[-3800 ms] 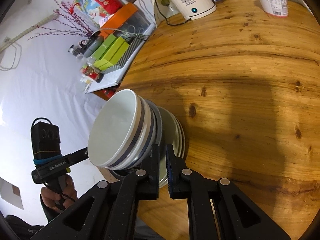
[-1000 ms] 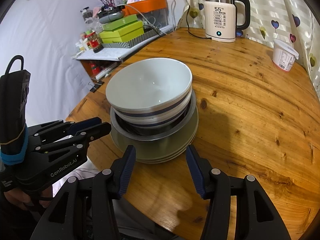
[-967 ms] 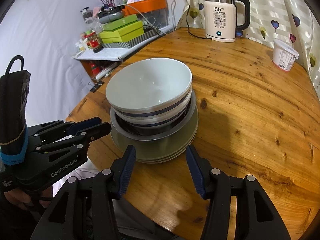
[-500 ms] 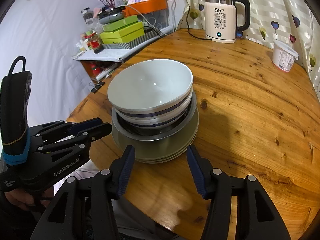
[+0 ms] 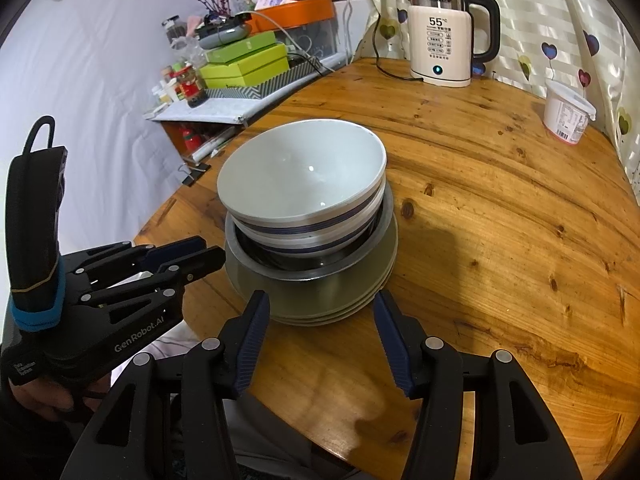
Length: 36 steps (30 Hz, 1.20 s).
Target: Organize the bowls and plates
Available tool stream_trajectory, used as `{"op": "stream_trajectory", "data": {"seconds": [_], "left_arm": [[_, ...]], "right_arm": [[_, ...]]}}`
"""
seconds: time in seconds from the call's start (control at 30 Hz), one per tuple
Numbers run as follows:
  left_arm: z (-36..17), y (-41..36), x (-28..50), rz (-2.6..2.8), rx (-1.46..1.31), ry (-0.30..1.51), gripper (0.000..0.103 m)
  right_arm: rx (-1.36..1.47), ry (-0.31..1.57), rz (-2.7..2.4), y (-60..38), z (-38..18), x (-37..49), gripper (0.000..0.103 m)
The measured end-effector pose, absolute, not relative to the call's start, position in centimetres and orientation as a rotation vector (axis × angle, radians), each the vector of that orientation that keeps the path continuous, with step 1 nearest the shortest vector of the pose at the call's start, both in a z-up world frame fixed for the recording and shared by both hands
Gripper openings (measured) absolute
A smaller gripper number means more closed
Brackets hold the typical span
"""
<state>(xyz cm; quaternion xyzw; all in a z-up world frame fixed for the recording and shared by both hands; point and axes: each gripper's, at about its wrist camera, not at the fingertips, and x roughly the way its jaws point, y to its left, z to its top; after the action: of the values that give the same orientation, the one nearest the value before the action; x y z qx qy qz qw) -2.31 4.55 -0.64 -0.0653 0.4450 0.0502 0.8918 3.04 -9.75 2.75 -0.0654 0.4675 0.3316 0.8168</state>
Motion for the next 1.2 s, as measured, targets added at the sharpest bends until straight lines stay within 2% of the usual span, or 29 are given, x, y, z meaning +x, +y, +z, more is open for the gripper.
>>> {"op": "stream_trajectory", "data": {"seconds": [1.2], "left_arm": [[-0.59, 4.32, -2.67, 0.111, -0.137, 0.932, 0.022]], "right_arm": [[-0.138, 1.000, 0.708, -9.77, 2.75, 3.05, 0.055]]}}
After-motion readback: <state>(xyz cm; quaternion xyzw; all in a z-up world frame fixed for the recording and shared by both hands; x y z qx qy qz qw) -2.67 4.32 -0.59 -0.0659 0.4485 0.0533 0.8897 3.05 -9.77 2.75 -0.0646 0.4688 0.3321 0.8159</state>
